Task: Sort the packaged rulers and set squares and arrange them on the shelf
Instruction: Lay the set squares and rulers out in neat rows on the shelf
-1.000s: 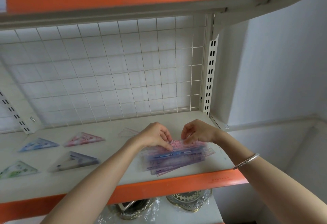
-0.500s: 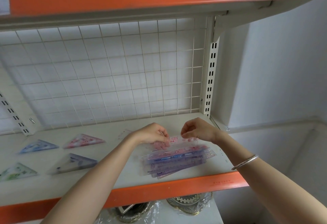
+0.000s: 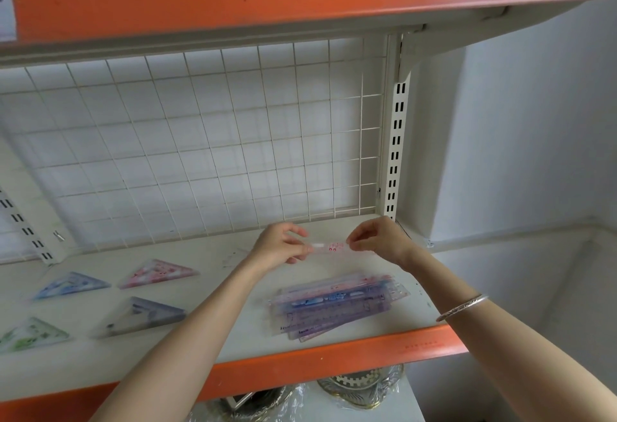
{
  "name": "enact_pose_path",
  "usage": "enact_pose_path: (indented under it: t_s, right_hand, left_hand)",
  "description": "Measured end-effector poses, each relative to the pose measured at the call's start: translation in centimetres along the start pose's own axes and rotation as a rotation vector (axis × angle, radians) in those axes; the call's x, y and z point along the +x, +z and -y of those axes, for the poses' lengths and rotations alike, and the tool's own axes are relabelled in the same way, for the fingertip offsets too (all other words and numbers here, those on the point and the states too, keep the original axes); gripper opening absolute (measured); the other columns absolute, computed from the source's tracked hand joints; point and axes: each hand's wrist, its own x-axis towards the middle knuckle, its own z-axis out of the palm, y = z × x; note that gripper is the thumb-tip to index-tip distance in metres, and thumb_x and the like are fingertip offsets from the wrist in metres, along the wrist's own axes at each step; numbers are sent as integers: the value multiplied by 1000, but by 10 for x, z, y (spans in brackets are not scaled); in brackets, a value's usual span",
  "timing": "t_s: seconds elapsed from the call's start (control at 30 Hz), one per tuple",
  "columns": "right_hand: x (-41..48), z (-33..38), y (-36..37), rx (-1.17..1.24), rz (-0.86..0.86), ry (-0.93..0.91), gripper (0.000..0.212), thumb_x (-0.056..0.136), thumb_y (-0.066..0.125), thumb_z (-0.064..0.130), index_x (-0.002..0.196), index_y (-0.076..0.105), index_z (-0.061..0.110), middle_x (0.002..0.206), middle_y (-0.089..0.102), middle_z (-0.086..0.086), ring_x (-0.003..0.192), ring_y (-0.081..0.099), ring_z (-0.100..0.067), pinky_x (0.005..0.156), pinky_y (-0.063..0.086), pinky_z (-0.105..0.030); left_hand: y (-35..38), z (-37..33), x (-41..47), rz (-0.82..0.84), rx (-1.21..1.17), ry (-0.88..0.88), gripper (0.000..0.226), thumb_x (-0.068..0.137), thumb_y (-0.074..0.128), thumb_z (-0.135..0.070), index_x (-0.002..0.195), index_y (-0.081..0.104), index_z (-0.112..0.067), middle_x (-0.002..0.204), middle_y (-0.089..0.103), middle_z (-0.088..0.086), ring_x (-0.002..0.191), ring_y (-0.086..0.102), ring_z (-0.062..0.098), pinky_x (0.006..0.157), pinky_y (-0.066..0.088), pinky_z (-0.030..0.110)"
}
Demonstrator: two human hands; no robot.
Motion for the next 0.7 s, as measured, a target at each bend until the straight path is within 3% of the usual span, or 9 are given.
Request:
enact_pose_path:
  t_s: [0.07,0.13,0.23,0.33,0.43,0.57,0.63,0.7]
  right_hand:
    - [3,-3,-2,57,-80,28,17,75,74,0,72,72,16,78,72,-1,74,64,-12,71,48,-20]
    - [4,-2,-1,147,-146,62,16,76,72,-3,73,71,13,75,69,-3,71,60,-13,67,45,-19]
    - [3,1,2,271,-202,110,16,76,71,-6,72,69,9,69,65,-4,60,54,-10,58,44,-16]
    - [2,5,7,326,-201,158,14,73,74,-3,73,70,10,67,66,-4,53,51,-8,52,42,-18]
    - [1,7,11,389,-184,181,12,73,74,-5,73,70,6,71,66,-11,51,49,-13,45,39,-20]
    - [2,5,13,438,-168,202,10,72,74,-6,77,70,3,76,66,-16,52,48,-16,41,37,-21]
    - [3,2,13,470,-159,206,11,71,74,-5,80,70,1,80,65,-18,54,48,-17,39,36,-21]
    - [3,0,12,507,-144,226,16,70,75,-5,85,70,0,80,65,-18,55,48,-17,41,35,-22]
  left_hand:
    - [-5,5,2,-117,-149,-44,40,76,75,3,111,56,-2,83,70,11,68,66,18,62,56,21]
    - [-8,7,2,-134,-156,-55,37,73,76,5,104,56,-1,77,70,10,63,64,16,59,55,21]
    - [-7,5,-2,153,113,39,18,73,80,-4,85,67,-9,72,70,1,64,63,8,65,53,18]
    - [2,7,-5,382,342,94,24,68,86,-18,89,73,-14,83,73,-4,77,67,5,82,53,21]
    - [9,10,-4,373,407,89,33,65,87,-24,95,74,-15,92,74,-4,86,68,8,86,53,23]
    - [11,13,1,294,392,65,36,71,84,-21,103,70,-15,104,69,1,80,63,6,71,50,13]
    - [14,14,3,297,351,16,34,72,83,-15,103,69,-11,97,69,5,78,65,10,73,56,21]
    - [15,15,8,306,396,-15,31,73,83,-17,99,68,-12,89,69,1,82,65,13,86,54,32]
